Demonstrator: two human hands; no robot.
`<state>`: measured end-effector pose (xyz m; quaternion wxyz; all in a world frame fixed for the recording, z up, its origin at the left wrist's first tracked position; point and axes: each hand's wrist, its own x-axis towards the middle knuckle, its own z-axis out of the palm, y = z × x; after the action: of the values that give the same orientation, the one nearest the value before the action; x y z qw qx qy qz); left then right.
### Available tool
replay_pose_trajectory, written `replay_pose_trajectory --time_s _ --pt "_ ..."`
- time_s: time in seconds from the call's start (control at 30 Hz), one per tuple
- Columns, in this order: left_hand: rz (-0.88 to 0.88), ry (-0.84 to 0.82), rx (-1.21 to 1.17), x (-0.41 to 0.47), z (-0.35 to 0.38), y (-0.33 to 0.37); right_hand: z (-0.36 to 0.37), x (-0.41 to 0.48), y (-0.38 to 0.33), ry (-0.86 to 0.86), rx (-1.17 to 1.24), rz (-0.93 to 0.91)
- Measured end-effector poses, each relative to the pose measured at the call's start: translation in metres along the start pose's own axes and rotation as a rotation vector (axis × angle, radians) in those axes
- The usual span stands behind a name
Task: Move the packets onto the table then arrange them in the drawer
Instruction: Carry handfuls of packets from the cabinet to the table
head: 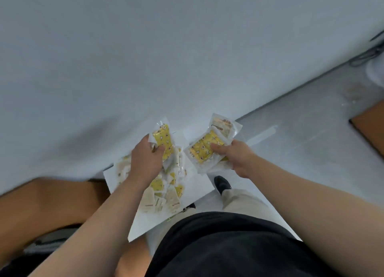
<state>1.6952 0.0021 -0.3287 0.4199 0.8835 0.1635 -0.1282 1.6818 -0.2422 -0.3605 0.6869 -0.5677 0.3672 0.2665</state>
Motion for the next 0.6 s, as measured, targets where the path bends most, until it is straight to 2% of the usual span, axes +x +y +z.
replay_pose_trajectory --time_s 0.27,0.6 --pt "0.383 -0.410 0.217 -0.010 0.074 0.089 -0.073 -0.077 0.073 0.330 0.531 -0.026" --pt "0.747 -0.859 0.410 -0.161 0.242 0.192 -0.214 -0.186 0.196 0.655 1.147 -0.160"
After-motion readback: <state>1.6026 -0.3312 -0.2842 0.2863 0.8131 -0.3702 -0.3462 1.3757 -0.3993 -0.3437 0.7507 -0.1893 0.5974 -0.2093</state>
